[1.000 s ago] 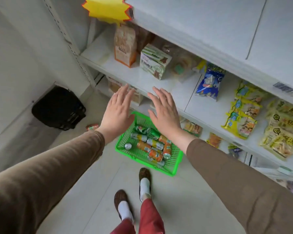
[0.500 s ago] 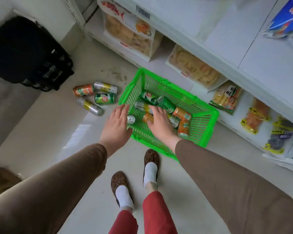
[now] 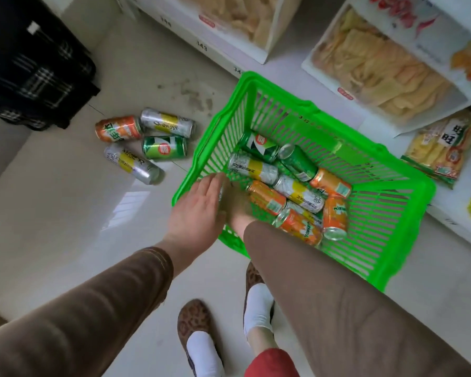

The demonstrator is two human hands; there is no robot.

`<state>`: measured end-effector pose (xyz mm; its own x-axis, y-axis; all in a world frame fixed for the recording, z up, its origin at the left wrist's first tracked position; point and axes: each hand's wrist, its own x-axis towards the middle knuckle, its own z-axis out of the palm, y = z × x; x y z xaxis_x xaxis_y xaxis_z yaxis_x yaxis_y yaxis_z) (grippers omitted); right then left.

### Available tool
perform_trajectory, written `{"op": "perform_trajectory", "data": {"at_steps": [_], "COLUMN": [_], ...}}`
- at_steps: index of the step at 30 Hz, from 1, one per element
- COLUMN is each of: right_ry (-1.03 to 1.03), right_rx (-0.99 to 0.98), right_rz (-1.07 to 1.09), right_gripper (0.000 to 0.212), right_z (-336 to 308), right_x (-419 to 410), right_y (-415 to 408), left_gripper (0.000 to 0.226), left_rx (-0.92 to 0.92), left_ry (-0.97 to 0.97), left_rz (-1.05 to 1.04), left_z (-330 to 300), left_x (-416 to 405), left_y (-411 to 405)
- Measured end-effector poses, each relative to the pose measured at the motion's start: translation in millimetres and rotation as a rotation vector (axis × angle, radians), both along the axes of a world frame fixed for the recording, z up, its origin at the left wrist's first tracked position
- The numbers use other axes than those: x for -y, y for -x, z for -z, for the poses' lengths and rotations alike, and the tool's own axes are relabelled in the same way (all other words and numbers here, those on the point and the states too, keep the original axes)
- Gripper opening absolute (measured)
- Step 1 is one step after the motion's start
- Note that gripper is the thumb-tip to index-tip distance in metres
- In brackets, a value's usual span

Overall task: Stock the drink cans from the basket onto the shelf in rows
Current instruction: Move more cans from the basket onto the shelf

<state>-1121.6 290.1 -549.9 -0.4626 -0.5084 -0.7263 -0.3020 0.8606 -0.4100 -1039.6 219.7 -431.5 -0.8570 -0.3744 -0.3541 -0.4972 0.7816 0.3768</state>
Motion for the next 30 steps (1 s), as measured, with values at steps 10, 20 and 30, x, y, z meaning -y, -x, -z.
{"op": "perform_trajectory", "data": {"at_steps": [10, 20, 30], "right_ry": [0.059, 0.367, 0.799], "right_rx": [-0.035, -0.288, -0.408], "right_rz": [0.237, 0.401, 0.531], "right_gripper": [0.072, 0.059, 0.050], "right_z": [-120.7, -512.0, -799.7], "right_x": [-23.0, -31.0, -37.0], "right_y": [40.2, 102.7, 145.5], "left_gripper": [0.083, 0.084, 0.088], "left_rx": [0.028, -0.289, -0.595], "left_ry": [-0.051, 0.057, 0.153], "left_rz": [-0.048, 0.017, 0.142], "left_z": [-74.9, -388.6, -634.8], "left_x": [11.0, 31.5, 50.5], "left_y": [1.7, 53.9, 103.2]}}
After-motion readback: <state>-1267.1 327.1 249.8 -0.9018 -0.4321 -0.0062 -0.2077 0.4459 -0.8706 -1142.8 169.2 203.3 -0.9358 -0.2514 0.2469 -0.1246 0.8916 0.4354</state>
